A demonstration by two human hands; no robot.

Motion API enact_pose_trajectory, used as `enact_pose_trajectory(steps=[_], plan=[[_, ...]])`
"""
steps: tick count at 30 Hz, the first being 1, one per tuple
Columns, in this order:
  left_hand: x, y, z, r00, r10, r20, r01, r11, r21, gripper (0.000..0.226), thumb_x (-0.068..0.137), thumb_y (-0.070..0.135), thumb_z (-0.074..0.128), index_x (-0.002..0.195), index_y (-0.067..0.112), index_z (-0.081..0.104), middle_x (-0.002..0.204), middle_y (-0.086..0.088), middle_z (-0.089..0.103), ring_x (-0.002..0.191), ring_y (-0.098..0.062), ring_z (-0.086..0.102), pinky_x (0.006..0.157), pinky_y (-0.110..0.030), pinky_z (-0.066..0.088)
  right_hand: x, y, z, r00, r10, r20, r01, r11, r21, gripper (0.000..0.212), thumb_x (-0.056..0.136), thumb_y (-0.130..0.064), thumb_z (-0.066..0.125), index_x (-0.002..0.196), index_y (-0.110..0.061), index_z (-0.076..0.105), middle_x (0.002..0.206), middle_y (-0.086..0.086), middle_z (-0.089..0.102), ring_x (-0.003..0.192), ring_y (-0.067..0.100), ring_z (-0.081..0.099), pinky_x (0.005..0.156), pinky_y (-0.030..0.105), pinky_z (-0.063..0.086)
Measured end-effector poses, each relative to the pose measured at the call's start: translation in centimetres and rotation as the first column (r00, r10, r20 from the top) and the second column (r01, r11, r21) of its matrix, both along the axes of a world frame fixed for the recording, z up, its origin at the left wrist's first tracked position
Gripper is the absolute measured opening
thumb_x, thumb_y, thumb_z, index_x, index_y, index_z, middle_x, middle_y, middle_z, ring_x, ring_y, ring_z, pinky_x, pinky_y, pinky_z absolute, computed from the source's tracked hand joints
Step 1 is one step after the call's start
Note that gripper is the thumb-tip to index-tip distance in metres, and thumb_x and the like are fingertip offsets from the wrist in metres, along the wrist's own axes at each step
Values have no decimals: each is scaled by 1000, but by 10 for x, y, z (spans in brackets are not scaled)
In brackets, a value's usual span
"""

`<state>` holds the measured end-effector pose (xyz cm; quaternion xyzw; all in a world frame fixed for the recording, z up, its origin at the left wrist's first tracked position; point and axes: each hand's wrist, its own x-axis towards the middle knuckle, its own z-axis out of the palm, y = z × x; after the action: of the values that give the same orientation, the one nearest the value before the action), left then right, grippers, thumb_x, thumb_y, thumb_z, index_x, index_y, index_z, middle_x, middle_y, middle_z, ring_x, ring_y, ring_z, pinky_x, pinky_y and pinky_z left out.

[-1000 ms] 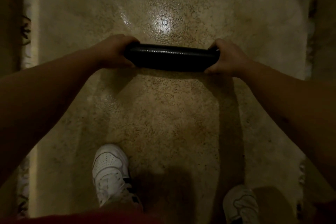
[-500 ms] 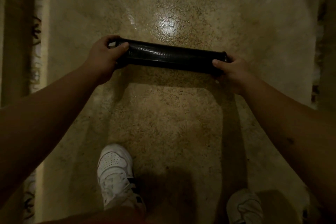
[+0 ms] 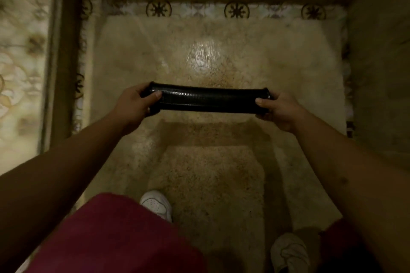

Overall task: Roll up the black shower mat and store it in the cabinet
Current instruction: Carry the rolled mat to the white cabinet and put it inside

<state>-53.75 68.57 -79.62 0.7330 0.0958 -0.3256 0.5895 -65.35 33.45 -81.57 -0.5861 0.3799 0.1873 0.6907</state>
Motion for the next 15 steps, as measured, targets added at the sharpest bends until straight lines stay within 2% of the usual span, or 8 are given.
enact_pose_trajectory(steps=[3,8,10,12,15], plan=[[0,11,78,1000,13,3,-13,1000,3,17,93,10,58,107,19,64,100,-3,66,92,-18,64,72,-29,58,-2,8,73,1000,17,24,-17,1000,10,25,86,-2,64,107,-15,63,105,6,64,94,23,64,64,30,56],[-18,24,238,999,43,-27,-44,998,-43,19,91,10,62,101,25,67,100,1,67,92,-18,64,74,-32,57,-18,24,238,997,-51,66,54,998,-33,23,84,-6,67,104,-17,66,106,6,66,96,24,65,67,32,54],[-23,31,299,996,76,-42,-78,996,-52,27,88,10,66,113,20,66,107,-1,66,99,-23,63,74,-33,56,-25,30,303,995,-63,77,67,997,-46,24,84,-7,67,106,-17,66,109,7,65,98,24,64,69,33,54],[-26,39,360,993,111,-51,-113,993,-41,49,84,9,71,130,13,57,118,-5,61,105,-25,62,77,-34,56,-31,36,366,995,-62,78,65,997,-43,22,85,-8,67,105,-18,66,110,7,65,99,24,63,68,32,54],[-31,54,447,991,118,-57,-120,992,-37,62,79,10,75,136,9,52,128,-11,58,109,-28,61,77,-33,56,-37,47,452,996,-61,70,64,997,-35,19,85,-8,66,100,-20,67,106,6,65,97,24,63,67,33,54]])
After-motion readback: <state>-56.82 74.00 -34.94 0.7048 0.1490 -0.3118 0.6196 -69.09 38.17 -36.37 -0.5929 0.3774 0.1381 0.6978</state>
